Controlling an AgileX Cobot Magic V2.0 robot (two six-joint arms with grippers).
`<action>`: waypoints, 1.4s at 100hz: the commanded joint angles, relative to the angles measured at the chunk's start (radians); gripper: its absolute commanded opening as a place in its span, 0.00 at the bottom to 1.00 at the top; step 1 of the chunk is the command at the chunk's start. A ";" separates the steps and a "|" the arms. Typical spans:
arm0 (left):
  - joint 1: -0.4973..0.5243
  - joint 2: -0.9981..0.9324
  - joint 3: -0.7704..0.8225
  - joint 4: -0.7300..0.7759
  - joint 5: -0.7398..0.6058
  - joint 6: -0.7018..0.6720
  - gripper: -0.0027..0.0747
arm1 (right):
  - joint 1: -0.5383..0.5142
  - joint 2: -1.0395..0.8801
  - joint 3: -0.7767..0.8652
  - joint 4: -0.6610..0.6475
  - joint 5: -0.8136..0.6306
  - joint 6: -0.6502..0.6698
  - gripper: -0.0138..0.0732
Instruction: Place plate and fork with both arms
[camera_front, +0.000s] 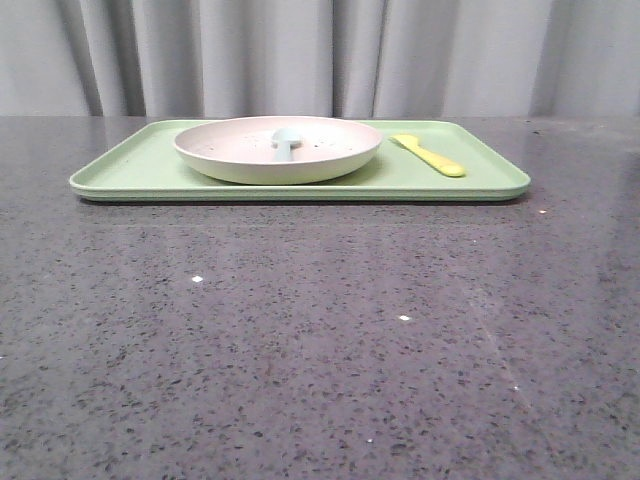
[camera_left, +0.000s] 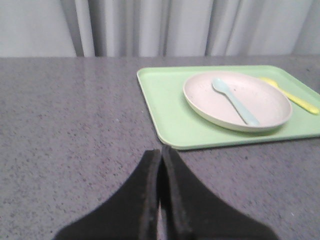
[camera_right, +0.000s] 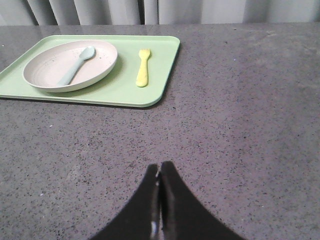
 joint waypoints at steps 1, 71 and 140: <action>0.037 -0.014 0.037 0.012 -0.221 -0.009 0.01 | -0.004 0.015 -0.021 -0.017 -0.070 -0.009 0.08; 0.220 -0.312 0.454 0.037 -0.404 -0.005 0.01 | -0.004 0.015 -0.021 -0.017 -0.071 -0.009 0.08; 0.220 -0.335 0.454 0.037 -0.398 -0.005 0.01 | -0.004 0.016 -0.021 -0.017 -0.070 -0.009 0.08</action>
